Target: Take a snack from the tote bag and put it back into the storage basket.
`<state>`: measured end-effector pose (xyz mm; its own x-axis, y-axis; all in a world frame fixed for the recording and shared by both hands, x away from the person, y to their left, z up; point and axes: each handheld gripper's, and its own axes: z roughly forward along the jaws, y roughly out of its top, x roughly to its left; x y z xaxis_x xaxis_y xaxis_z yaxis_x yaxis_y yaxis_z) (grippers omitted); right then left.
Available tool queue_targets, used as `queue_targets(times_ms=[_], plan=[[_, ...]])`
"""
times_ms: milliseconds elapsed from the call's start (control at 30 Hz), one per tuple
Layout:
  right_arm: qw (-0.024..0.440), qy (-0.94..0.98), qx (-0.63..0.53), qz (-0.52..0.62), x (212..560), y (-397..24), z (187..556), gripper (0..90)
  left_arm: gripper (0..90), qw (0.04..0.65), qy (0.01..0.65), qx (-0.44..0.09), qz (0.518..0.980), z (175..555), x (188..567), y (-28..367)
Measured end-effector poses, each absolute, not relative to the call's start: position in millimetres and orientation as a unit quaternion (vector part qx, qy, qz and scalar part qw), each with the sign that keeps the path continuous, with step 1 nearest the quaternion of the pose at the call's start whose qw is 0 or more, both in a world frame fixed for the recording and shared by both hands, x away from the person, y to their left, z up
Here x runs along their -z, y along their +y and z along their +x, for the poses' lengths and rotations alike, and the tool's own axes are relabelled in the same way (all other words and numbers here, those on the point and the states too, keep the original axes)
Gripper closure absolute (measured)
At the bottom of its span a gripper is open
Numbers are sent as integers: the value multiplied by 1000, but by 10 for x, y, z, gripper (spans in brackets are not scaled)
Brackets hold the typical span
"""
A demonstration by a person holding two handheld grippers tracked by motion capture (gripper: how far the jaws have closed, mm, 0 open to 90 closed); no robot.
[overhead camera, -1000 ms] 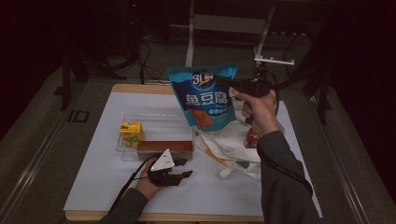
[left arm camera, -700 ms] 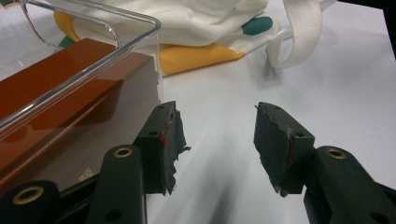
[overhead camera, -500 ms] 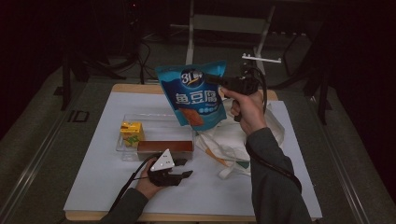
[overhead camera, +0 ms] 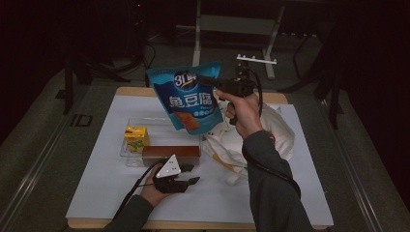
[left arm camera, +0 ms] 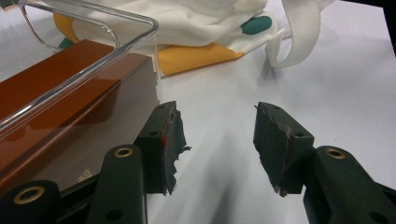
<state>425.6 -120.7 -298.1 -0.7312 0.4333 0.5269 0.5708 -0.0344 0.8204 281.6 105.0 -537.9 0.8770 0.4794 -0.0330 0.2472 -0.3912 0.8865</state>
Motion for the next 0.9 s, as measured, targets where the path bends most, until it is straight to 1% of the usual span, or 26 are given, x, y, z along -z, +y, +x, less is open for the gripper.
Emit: queue_targets(times_ms=[633,900], plan=[[82,-698,619,-350,3092,-803,4331,889,515,504,215,-119,828,2805,5379,1041],[91,-699,612,-359,3205,-670,4394,890,515,505,213,-124,827,2795,5381,1036]])
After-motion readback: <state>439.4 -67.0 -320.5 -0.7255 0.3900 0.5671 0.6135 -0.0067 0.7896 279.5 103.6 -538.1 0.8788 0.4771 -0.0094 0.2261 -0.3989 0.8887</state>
